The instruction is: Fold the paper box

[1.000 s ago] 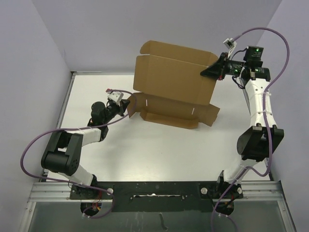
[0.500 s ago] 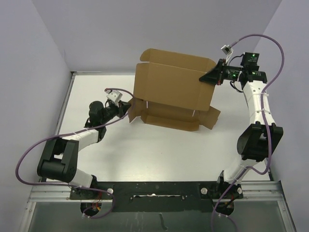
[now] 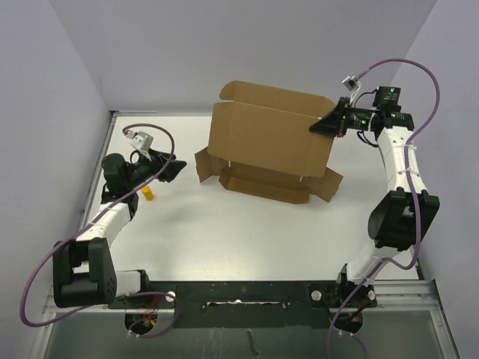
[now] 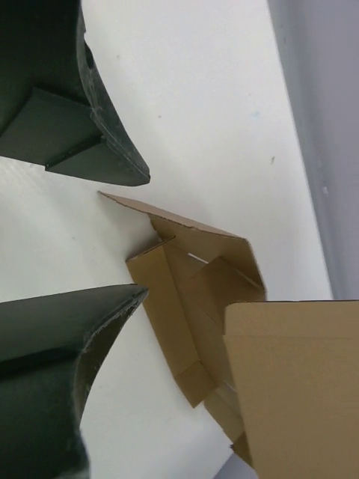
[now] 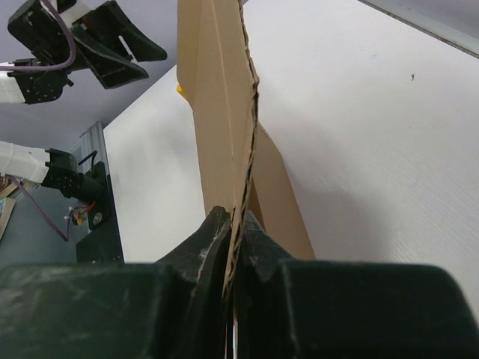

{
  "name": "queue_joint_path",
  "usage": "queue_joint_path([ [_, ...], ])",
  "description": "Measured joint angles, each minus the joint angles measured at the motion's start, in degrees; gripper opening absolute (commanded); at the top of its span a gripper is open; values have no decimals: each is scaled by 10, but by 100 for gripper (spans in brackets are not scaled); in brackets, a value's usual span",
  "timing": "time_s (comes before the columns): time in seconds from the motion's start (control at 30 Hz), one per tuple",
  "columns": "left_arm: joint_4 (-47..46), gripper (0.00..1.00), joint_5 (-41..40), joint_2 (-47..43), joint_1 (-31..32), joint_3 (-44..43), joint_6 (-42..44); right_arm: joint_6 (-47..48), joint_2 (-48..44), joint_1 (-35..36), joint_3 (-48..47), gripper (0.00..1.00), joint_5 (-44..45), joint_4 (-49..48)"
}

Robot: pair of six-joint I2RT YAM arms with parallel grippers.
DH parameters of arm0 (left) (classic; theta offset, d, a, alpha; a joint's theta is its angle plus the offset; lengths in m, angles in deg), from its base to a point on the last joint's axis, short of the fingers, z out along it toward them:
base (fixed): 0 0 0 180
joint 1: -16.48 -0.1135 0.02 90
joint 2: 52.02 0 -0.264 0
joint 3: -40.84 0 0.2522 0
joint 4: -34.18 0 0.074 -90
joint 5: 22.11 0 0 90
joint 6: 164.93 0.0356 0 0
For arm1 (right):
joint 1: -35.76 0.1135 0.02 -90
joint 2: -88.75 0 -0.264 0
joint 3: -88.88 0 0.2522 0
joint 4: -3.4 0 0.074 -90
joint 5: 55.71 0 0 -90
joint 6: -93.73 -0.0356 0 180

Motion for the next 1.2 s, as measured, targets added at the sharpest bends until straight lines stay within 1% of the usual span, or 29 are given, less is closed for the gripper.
queue_joint_path([
  [0.1, -5, 33, 17, -32, -38, 0, -12, 7, 0, 0, 1, 0, -3, 6],
  [0.17, -11, 27, 24, -33, -64, -6, -11, 11, 0, 0, 1, 0, -4, 10],
  [0.2, -10, 18, 26, -23, -74, -17, -6, 12, 0, 0, 1, 0, -4, 13],
  [0.23, -9, 12, 27, -7, -77, -32, 3, 13, 0, 0, 1, 0, -4, 16],
  [0.3, 0, 10, 28, 28, -68, -63, 26, 15, 0, 0, 0, 0, -5, 21],
  [0.53, 33, 10, 18, 149, 7, -147, 112, 15, -3, 0, -2, 0, -10, 25],
  [0.73, 4, 12, 20, 256, 50, -171, 132, 15, -10, 0, -5, 0, -10, 26],
  [0.8, -22, 14, 27, 285, 56, -169, 127, 15, -10, 0, -8, 0, -10, 27],
  [0.87, -61, 19, 33, 301, 63, -158, 120, 15, -10, 0, -12, 0, -10, 29],
  [0.97, -133, 28, 40, 302, 78, -129, 115, 15, -10, 0, -15, 0, -10, 29],
  [1.1, -224, 34, 46, 309, 100, -109, 103, 15, -10, -3, -15, 0, -10, 29],
  [1.2, -285, 40, 52, 322, 110, -100, 89, 15, -10, -4, -15, 0, -10, 29],
])
